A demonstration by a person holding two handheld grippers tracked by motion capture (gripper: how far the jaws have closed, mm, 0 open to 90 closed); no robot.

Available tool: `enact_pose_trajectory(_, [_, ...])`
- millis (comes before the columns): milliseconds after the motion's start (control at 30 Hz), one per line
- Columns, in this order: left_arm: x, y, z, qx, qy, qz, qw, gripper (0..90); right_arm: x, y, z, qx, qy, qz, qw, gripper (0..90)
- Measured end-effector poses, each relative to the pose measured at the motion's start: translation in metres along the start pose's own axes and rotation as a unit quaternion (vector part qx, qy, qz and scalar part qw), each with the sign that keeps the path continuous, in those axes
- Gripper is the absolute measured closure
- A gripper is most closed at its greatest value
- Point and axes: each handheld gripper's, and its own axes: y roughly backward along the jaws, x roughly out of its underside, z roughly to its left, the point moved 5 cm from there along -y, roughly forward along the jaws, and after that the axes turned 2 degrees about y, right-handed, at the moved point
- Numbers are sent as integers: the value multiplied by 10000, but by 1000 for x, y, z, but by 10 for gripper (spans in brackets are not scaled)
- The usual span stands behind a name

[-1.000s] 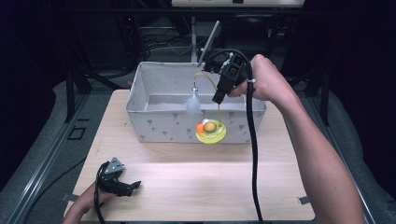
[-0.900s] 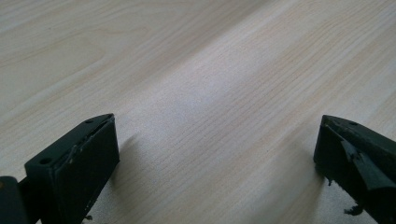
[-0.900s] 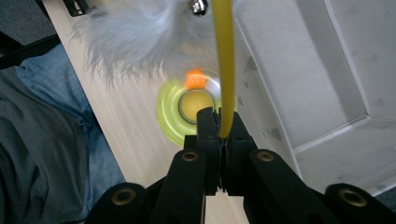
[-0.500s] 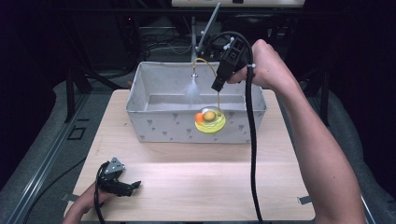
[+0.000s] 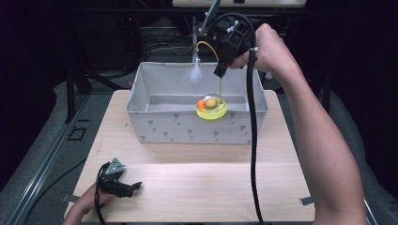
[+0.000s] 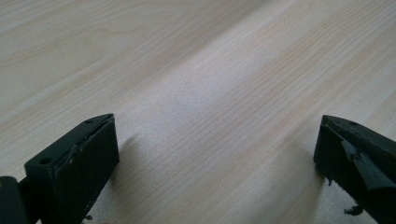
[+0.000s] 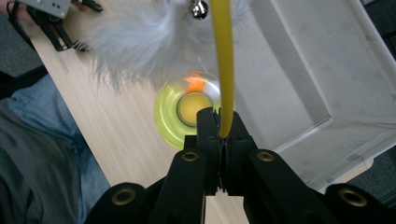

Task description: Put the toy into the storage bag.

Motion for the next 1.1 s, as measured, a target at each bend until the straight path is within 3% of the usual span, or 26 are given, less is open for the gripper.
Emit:
enact_pose_trajectory(467, [0, 0, 0, 2, -10, -1, 10000, 0, -4, -5, -31, 234, -459, -41, 9987, 884])
enact_pose_trajectory(1100, [0, 0, 0, 3, -13, -2, 10000, 0, -8, -19, -66, 549, -1057, -183, 9927, 883])
